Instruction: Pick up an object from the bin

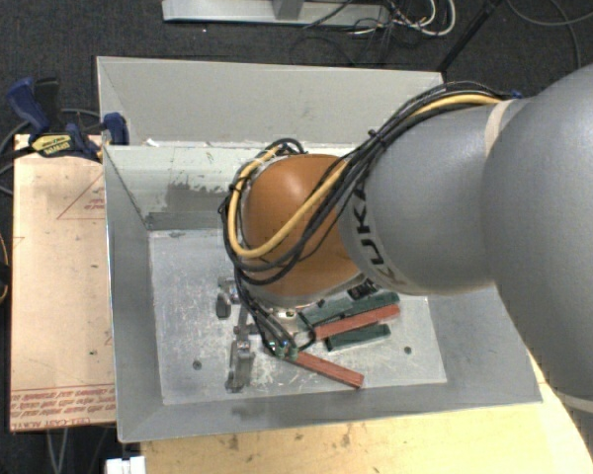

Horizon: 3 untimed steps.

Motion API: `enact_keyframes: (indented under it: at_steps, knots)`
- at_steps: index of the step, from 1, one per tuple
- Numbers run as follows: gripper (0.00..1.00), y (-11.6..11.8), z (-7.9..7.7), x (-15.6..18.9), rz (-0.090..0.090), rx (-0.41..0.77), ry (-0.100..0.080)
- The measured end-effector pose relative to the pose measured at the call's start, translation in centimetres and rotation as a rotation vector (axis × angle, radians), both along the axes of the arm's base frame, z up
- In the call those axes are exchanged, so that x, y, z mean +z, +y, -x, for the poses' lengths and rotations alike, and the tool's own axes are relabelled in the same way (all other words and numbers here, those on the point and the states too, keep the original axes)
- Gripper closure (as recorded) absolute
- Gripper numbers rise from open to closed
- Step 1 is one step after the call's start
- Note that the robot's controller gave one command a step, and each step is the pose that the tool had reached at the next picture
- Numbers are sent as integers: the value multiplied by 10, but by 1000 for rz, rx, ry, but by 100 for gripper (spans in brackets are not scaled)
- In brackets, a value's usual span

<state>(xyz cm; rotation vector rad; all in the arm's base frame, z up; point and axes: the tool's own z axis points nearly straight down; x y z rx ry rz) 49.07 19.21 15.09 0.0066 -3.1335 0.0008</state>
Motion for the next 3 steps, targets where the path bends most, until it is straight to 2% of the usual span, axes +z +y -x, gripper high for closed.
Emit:
enact_keyframes:
  at_steps: [1,2,3]
  knots:
    - [0,-64,-29,6,1,5,-11]
    - [0,-114,-3,-63,2,-25,1]
    - [0,-143,-9,-81,-2,-92,-10]
